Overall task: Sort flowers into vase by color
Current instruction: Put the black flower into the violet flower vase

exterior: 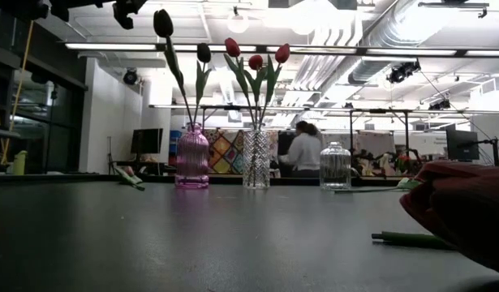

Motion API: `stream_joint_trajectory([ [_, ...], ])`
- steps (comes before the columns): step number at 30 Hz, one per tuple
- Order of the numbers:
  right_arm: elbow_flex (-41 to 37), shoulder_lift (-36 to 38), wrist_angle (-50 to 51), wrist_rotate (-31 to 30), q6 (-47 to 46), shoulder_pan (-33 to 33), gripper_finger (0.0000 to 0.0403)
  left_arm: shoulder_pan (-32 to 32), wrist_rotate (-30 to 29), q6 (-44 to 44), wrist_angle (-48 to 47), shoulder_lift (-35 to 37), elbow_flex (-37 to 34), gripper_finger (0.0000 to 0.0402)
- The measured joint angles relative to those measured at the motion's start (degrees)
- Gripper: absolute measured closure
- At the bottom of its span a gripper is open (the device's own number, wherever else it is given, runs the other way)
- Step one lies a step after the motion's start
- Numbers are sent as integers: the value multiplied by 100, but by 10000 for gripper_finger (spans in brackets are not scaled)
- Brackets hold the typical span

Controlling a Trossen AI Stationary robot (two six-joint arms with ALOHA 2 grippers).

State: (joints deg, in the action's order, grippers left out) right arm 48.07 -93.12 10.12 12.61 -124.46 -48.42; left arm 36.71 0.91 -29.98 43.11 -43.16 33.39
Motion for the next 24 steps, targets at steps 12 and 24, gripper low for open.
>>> stream_joint_trajectory([
  [12, -7, 0, 697, 93, 608, 4, 396, 0, -2, -151, 2, 0, 0, 206],
  [24, -13, 2, 1488, -12, 778, 16, 401, 2, -4, -146, -166, -2, 0, 206],
])
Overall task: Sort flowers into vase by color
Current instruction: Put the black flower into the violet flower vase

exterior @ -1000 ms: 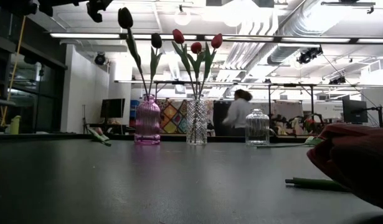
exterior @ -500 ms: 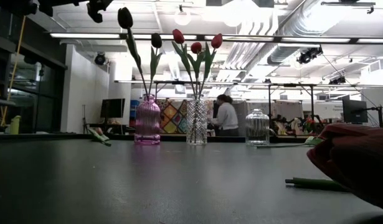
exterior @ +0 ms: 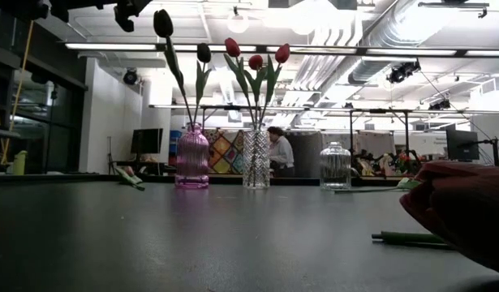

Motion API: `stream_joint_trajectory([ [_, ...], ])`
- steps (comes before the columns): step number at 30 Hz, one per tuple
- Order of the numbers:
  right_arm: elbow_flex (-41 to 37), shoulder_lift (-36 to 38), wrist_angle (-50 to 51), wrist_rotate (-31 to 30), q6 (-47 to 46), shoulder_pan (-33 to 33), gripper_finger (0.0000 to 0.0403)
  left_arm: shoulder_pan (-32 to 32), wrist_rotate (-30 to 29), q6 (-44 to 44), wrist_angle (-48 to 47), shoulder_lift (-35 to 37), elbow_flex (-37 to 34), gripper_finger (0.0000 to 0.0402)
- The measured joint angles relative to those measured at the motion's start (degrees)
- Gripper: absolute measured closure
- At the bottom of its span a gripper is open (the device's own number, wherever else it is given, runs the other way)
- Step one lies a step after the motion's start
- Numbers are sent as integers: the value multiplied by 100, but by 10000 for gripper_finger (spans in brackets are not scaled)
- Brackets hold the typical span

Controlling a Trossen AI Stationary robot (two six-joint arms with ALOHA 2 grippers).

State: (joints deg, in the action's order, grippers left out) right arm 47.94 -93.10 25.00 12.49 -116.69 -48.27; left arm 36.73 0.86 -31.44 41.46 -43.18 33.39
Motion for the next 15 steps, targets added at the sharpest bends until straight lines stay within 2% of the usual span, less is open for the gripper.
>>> stream_joint_trajectory([
  [6, 0, 0, 549, -272, 298, 270, 402, 0, 0, 6, -7, 2, 0, 206],
  [12, 7, 13, 1125, -389, 1020, 878, 403, -1, -2, 7, -7, 2, 0, 206],
  [15, -2, 63, 1055, -424, 1436, 1088, 402, 0, -2, 0, -5, 2, 0, 206],
])
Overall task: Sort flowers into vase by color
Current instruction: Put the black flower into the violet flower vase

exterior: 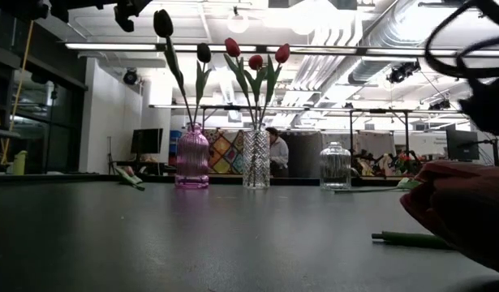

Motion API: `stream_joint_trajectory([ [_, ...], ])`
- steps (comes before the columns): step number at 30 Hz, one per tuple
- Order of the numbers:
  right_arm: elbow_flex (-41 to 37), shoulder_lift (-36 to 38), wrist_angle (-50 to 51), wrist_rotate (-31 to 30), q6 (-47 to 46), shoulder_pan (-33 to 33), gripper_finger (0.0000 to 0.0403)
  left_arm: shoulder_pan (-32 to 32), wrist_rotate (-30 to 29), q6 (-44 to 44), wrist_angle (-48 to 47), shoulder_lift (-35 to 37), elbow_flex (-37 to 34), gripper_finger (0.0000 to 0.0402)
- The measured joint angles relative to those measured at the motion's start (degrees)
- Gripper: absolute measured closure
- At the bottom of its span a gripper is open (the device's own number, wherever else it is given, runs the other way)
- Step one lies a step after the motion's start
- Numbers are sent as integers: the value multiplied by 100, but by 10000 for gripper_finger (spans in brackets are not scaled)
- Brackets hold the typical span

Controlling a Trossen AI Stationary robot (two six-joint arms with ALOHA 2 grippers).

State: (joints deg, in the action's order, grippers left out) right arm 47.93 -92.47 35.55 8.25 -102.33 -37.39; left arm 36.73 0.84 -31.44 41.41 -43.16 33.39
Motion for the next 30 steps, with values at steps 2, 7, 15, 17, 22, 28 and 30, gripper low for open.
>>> stream_joint_trajectory([
  [2, -3, 72, -261, -55, 214, 32, 402, 0, 0, 0, 0, 0, 0, 206],
  [7, -3, 248, -1065, 378, 293, -378, 402, 0, -1, 0, 0, 0, 0, 206],
  [15, 2, 155, -1651, 1371, -817, -1471, 403, 0, -2, 4, 0, 0, 0, 206],
  [17, 2, 60, -1679, 1483, -1146, -1677, 403, 0, -2, 7, 0, 0, 0, 206],
  [22, 2, -192, -1697, 1532, -1592, -1935, 403, 0, -2, 13, 0, 0, 0, 206],
  [28, 2, -386, -1499, 1329, -1632, -1852, 403, 0, -4, 13, 0, 0, 0, 206],
  [30, 2, -385, -1319, 1225, -1630, -1785, 403, 0, -4, 13, 2, 0, 0, 206],
])
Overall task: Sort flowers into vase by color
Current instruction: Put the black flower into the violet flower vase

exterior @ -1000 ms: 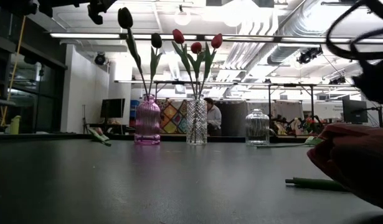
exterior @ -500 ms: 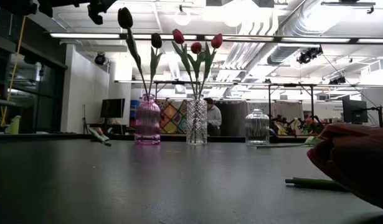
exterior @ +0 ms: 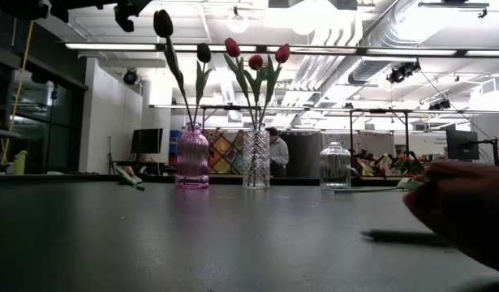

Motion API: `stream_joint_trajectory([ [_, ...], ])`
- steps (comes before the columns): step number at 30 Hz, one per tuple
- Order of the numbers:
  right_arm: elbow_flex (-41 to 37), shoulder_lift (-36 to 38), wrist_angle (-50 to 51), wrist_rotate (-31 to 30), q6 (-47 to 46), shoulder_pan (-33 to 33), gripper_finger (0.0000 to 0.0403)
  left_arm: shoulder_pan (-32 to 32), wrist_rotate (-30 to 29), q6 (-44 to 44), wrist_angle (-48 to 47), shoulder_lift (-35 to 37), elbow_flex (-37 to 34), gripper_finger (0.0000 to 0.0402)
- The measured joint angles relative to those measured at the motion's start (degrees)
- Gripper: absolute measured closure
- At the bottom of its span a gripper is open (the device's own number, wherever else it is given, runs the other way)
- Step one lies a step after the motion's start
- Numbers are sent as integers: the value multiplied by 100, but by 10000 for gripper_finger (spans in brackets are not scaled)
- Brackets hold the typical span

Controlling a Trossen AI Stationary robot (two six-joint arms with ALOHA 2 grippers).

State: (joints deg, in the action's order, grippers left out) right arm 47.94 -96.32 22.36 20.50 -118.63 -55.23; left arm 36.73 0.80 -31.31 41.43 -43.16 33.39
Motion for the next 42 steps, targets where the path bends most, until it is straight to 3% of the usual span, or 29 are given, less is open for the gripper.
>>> stream_joint_trajectory([
  [9, 4, 234, 993, -359, 460, 401, 403, 0, 0, -12, 0, -1, 0, 206],
  [21, -2, 943, 2839, -425, 1863, 882, 403, 0, 0, -15, 2, 0, 0, 206],
  [28, -2, 1052, 4044, -1132, 2147, 1124, 403, 0, 0, -10, 1, -1, 0, 206],
  [34, -3, 1224, 3964, -1750, 2165, 1524, 403, -2, -134, -4, 2, 0, 0, 206],
  [42, -4, 2229, 3186, -2371, 2379, 1875, 403, -2, -175, -2, 1, -1, 0, 206],
])
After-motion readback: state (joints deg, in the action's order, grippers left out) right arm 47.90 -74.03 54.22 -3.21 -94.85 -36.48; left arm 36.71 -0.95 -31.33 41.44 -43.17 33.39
